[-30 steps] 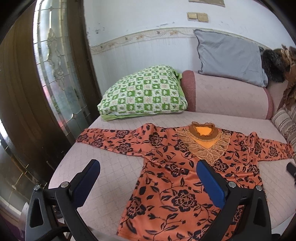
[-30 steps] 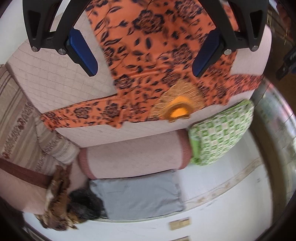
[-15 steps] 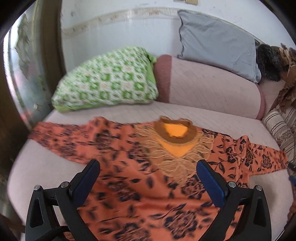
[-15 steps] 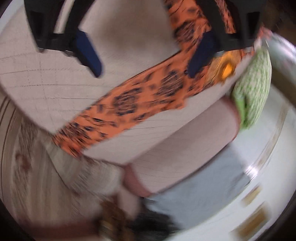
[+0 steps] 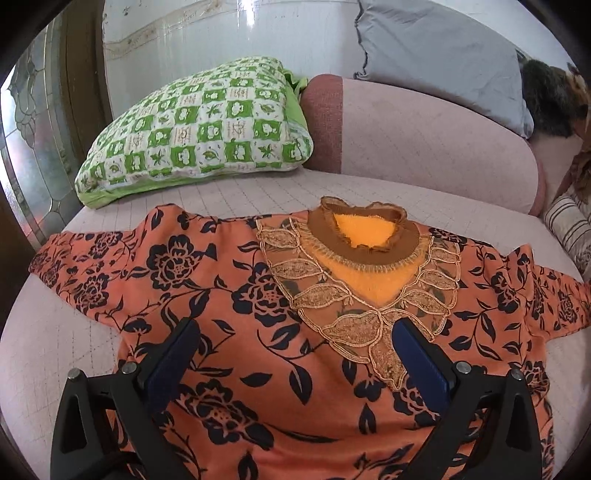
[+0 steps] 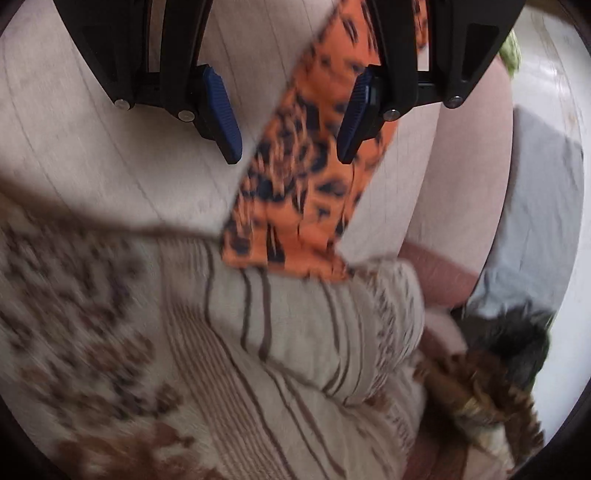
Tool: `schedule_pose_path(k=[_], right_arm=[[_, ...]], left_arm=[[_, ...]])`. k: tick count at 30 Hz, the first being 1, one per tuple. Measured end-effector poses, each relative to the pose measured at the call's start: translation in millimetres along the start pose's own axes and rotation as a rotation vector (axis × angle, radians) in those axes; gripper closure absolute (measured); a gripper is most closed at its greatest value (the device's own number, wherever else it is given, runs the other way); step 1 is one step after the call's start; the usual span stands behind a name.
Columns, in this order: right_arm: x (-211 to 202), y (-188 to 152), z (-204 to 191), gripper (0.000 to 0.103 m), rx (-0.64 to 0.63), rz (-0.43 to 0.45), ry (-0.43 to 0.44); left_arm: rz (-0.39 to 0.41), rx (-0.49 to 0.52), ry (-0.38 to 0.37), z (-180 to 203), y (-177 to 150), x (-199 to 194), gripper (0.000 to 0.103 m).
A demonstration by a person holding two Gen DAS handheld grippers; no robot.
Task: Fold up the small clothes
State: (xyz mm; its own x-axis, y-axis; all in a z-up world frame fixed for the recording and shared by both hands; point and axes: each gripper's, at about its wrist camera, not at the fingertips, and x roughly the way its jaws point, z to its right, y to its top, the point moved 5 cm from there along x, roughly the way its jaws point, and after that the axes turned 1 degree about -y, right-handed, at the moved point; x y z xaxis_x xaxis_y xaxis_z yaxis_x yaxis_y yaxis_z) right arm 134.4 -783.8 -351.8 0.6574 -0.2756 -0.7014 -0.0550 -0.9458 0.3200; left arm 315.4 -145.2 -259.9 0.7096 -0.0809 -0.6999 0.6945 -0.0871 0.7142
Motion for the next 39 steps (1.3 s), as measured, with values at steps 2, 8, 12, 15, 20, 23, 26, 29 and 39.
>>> schedule_pose_path(k=[2,8,12,15,20,23,26,29,39], right_arm=[[11,10,-7,0.050,-0.013,0.018,-0.013],[18,25,-17,0.097,-0.007,0.027,0.026],[-28,2,-77,0.097,-0.121,0.037,0.191],[-70,-33,-137,0.097,-0.203,0.006,0.339],[-116,-131,-240,0.097,-0.344,-0.117,0.521],[-121,-207,-290,0.097,-0.413,-0.221,0.584],[-113,-289,-323,0.097,-0.445,-0.325,0.617],[-87,-366,-344,0.097,-0.436,-0.456,0.618],[-43,-538,-332,0.043,-0.591,-0.854,0.527]], left_arm=[[-0.001,0.003,0.009,-1,1,3,0.000],[0.006,-0.029,0.018,-14,7,0,0.000],[0.033,-0.082,0.044,-37,13,-10,0.000],[0.051,-0.099,0.086,-58,14,-16,0.000],[0.052,-0.171,0.146,-109,16,-25,0.000],[0.046,-0.254,0.172,-147,15,-29,0.000],[0.038,-0.325,0.195,-182,11,-31,0.000],[0.027,-0.361,0.221,-208,8,-32,0.000],[0.022,-0.392,0.218,-234,7,-33,0.000]])
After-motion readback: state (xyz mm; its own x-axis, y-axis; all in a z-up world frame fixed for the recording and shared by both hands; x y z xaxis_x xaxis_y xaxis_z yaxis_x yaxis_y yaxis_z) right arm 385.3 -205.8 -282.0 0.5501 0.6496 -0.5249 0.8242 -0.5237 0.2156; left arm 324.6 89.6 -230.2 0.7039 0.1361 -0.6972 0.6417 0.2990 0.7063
